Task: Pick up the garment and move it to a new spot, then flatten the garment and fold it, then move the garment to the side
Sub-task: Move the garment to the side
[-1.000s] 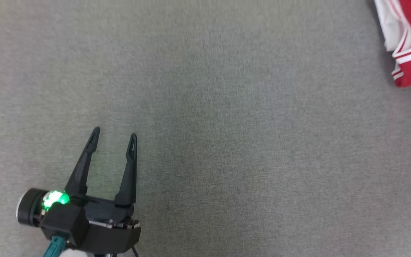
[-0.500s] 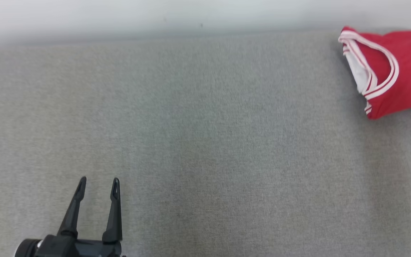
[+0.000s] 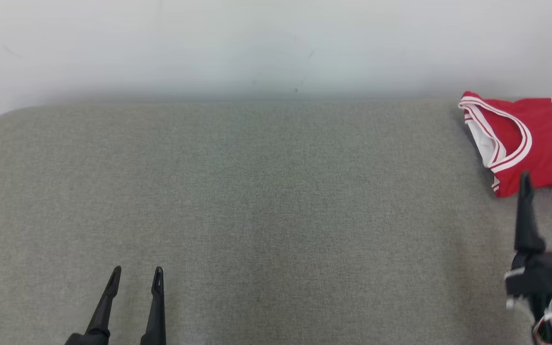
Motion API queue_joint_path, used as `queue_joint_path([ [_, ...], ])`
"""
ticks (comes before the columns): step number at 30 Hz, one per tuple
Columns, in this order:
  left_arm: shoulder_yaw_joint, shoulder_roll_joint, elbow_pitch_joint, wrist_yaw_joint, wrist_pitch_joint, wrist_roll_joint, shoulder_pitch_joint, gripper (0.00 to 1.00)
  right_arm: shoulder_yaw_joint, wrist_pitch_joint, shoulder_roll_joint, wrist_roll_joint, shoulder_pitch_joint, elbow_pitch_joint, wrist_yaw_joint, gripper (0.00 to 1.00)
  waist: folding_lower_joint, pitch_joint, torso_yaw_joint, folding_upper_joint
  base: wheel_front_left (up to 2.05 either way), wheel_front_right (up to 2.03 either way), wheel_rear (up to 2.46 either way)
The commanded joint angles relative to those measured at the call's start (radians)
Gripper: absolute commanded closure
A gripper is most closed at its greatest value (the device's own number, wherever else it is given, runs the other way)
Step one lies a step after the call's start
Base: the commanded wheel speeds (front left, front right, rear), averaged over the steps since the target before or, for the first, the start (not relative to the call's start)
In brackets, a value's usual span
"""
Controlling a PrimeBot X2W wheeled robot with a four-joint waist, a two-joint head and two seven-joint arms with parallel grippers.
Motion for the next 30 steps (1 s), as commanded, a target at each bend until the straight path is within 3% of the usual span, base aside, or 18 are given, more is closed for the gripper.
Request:
queue_joint_path([
  [1,0.004,-0.001,0.003,0.001,-0.002,0.002,0.011,0.00,-0.005,-0.003,0.019,-0.021,0.037,-0.019,-0.003,0.00,0.0003,-0.022,0.014,0.0002,0.00,0.00,0.00],
  [10,0.022,-0.002,0.039,0.015,-0.002,0.006,0.033,0.00,0.022,-0.003,0.194,-0.085,0.259,-0.125,-0.003,0.00,0.0003,-0.041,0.020,0.0002,0.00,0.00,0.00],
  [30,0.015,-0.002,0.115,0.037,-0.002,-0.028,0.077,0.00,0.108,-0.003,0.247,-0.192,0.370,-0.107,-0.003,0.00,0.0003,-0.097,0.020,0.0002,0.00,0.00,0.00],
])
